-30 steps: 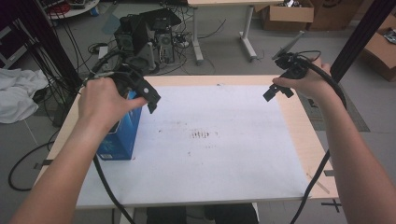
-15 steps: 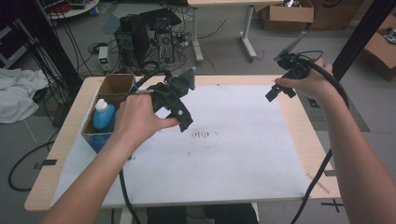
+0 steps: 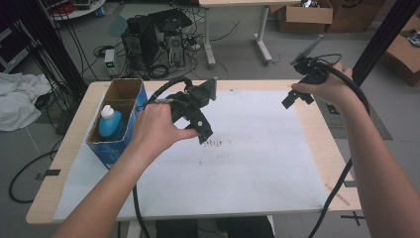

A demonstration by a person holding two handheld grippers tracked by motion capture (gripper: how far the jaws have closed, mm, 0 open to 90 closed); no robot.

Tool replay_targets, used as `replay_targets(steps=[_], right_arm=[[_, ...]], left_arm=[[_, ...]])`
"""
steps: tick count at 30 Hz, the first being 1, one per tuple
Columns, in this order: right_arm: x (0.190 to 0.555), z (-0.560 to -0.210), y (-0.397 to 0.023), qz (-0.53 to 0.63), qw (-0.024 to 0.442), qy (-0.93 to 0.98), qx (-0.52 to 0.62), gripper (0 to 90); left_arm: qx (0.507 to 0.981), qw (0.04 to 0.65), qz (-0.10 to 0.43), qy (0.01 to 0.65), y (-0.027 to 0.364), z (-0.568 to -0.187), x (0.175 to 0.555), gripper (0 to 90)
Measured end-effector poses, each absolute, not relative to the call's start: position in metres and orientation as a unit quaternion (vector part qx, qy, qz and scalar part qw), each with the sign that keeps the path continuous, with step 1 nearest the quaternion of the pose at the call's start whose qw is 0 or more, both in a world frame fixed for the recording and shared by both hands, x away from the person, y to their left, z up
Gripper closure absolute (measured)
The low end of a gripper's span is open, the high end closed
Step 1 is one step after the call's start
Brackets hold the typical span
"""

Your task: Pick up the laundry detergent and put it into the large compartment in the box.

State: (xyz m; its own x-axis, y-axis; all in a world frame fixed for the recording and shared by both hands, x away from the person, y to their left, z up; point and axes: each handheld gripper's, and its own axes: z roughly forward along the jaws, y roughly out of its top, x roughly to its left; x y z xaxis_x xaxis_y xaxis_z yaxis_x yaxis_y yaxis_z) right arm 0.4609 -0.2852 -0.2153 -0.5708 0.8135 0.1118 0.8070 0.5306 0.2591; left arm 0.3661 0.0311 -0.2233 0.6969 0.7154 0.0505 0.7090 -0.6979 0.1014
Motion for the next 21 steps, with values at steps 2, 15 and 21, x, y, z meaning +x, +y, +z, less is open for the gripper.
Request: replay_targets(steps=[2, 15, 21], right_arm=[[0.4609, -0.2152, -0.2856, 0.142, 0.011, 0.875, 0.463, 18.9], [0.4596, -0.215, -0.2832, 0.141, 0.012, 0.875, 0.463, 18.4], [0.4597, -0.2148, -0.2829, 0.141, 0.011, 0.875, 0.462, 18.4]], left_arm=[[0.921, 0.034, 0.04, 0.387, 0.031, -0.2238, 0.3663, 0.1], [0.921, 0.035, 0.038, 0.385, 0.0316, -0.223, 0.3658, 0.1], [0.921, 0.039, 0.037, 0.385, 0.0319, -0.2226, 0.3662, 0.1]])
